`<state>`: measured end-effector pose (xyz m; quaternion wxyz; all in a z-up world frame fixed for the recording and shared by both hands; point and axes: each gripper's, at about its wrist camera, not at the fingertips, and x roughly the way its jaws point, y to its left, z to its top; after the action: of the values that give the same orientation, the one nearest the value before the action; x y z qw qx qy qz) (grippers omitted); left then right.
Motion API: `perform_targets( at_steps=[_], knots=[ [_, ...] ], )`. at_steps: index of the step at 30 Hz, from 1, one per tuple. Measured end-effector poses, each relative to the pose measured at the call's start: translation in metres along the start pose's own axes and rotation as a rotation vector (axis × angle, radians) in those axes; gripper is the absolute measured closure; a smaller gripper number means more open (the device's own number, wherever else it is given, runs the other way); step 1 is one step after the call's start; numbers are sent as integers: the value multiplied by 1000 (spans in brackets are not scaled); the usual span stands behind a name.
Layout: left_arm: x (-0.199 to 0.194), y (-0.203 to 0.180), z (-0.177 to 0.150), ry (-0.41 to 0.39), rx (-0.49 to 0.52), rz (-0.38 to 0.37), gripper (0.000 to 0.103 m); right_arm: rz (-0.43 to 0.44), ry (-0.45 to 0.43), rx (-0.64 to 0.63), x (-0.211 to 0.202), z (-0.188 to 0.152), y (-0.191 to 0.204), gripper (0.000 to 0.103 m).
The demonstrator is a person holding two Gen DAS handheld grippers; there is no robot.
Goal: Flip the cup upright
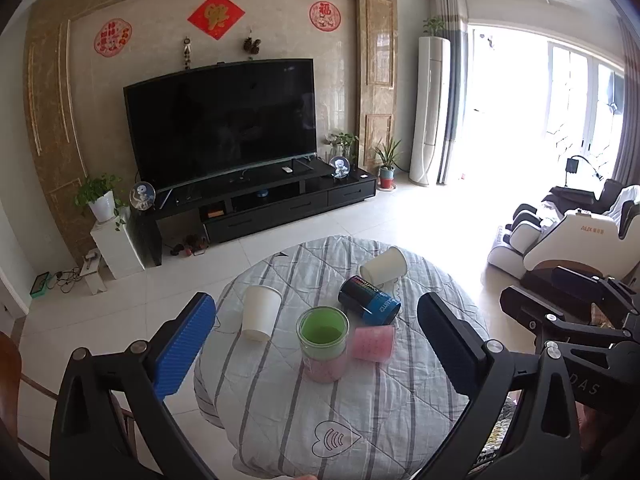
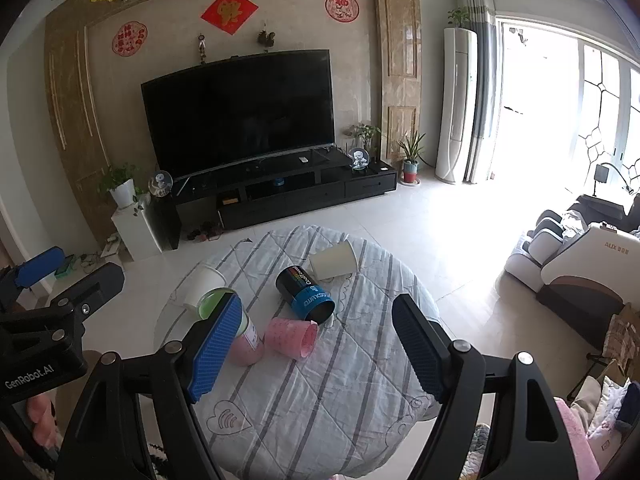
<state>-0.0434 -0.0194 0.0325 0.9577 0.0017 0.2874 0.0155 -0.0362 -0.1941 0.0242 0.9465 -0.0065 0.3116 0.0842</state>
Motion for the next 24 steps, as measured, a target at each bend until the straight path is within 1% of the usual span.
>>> perform_targets(
  at_steps=[24],
  knots=[
    [4,-1,3,-13,5,-6,0,-17,6,-6,1,3,2,24]
  ],
)
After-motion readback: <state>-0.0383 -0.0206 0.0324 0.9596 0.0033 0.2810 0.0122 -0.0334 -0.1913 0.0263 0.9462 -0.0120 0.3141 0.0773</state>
